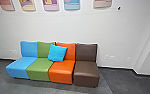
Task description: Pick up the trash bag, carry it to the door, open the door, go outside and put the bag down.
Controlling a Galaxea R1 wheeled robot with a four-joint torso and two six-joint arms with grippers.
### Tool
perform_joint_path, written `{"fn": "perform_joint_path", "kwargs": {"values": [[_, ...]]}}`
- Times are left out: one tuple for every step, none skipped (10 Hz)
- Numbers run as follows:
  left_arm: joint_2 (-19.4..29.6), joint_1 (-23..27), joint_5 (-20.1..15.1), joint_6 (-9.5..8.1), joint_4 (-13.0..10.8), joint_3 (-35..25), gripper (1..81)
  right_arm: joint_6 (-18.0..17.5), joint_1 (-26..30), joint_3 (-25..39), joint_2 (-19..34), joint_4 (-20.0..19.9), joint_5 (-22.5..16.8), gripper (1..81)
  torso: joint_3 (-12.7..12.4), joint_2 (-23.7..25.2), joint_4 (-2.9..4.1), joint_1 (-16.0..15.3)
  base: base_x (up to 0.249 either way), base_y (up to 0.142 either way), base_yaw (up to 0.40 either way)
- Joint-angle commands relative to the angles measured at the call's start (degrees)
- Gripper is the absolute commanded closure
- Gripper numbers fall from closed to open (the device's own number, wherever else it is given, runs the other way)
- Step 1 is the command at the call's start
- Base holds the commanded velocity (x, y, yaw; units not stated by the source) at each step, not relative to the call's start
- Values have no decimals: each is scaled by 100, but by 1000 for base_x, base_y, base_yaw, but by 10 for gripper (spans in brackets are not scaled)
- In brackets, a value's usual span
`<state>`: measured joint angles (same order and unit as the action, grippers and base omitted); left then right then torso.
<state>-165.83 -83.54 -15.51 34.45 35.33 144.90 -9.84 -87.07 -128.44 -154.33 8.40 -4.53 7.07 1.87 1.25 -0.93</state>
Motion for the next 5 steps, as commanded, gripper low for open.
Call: {"fn": "perform_joint_path", "kwargs": {"values": [[-293, 202, -339, 18, 62, 311, 811, 26, 167, -5, 49, 57, -373, 10, -460, 0, 0, 0, 0, 0, 0], [-416, 228, -339, 18, 62, 504, 811, 26, 159, -30, 32, 57, -373, 10, -604, 2, 0, 2, 0, 0, 0], [-539, 238, -339, 18, 53, 715, 811, 26, 158, -66, 5, 57, -373, 10, -265, 2, 0, 2, 0, 0, 0], [-601, 246, -339, 18, 53, 795, 811, 26, 158, -92, -12, 57, -373, 10, -426, 2, 0, 5, 0, 0, 0], [-654, 246, -339, 18, 62, 865, 811, 26, 158, -171, -74, 48, -373, 10, -483, 6, 0, 13, 0, 0, 0]]}}
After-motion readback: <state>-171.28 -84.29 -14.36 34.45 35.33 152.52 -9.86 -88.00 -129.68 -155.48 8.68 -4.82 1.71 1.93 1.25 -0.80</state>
